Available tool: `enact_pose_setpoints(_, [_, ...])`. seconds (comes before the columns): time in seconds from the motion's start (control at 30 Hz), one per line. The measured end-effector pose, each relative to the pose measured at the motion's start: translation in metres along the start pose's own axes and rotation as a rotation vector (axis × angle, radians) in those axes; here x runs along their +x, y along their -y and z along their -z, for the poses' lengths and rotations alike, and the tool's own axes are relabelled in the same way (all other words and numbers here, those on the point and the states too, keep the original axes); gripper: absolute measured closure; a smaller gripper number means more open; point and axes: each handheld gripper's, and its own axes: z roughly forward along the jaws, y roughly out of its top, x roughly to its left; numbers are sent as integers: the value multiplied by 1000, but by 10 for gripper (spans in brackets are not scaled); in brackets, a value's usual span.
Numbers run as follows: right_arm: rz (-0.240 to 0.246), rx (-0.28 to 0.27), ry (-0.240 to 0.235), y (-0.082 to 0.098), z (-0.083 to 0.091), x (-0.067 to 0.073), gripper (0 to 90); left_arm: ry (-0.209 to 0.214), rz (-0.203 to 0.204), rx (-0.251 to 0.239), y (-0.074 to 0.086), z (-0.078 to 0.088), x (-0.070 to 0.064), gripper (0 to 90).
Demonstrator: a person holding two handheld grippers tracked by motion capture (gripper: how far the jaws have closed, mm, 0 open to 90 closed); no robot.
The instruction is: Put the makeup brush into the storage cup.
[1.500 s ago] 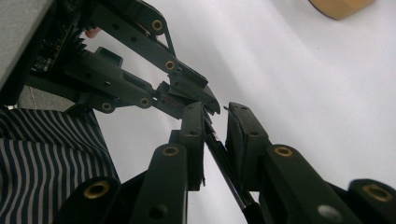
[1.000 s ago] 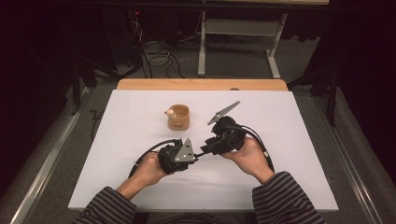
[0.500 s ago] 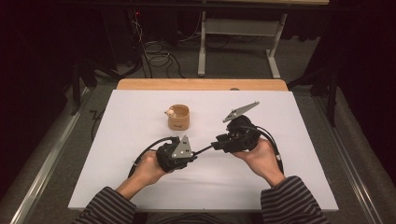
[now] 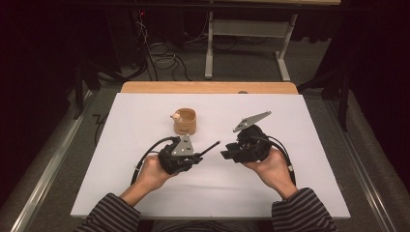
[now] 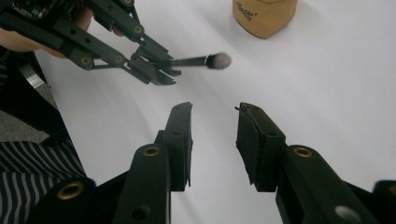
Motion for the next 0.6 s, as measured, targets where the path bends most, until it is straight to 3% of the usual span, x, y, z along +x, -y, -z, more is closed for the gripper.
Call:
enact_pose_setpoints(0.37, [13, -39, -21, -2, -11, 8, 759, 14, 47, -64, -1, 6, 1, 838])
enact_pose_setpoints(0.6, [13, -56, -39, -6, -17, 12, 766, 20, 52, -75, -1, 6, 0, 838])
